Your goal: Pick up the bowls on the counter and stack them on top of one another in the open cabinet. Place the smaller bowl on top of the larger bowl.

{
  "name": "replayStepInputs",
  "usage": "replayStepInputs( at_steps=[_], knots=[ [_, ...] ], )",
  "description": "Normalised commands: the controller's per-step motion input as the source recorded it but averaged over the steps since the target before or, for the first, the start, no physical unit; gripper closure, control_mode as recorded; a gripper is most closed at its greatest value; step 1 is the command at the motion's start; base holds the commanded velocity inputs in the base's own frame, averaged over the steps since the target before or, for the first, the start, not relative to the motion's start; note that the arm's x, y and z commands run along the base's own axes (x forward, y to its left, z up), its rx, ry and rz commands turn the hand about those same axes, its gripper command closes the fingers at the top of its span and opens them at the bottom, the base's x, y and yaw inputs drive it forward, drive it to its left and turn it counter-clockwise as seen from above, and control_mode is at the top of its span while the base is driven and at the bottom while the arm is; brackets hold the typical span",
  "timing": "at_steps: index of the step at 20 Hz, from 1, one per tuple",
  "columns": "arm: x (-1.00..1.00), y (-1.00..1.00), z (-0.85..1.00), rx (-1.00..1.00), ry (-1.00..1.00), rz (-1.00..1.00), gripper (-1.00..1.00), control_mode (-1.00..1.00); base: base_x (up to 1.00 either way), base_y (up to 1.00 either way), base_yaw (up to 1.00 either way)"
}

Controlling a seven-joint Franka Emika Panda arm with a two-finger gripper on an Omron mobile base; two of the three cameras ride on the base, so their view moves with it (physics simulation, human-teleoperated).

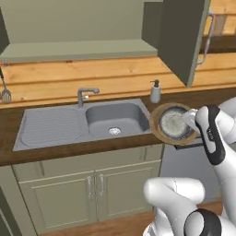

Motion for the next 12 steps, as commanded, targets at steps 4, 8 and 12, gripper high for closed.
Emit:
replayStepInputs(
  at_steps=[4, 8, 12],
  knots=[
    [0.0, 0.0, 0.0, 0.0, 0.0, 0.0, 1.0, 1.0, 0.0, 1.0, 0.01],
    [0.0, 0.0, 0.0, 0.0, 0.0, 0.0, 1.0, 1.0, 0.48, 0.86, 0.0],
    [0.0, 0.0, 0.0, 0.0, 0.0, 0.0, 1.0, 1.0, 0.99, 0.34, -0.05]
  ],
)
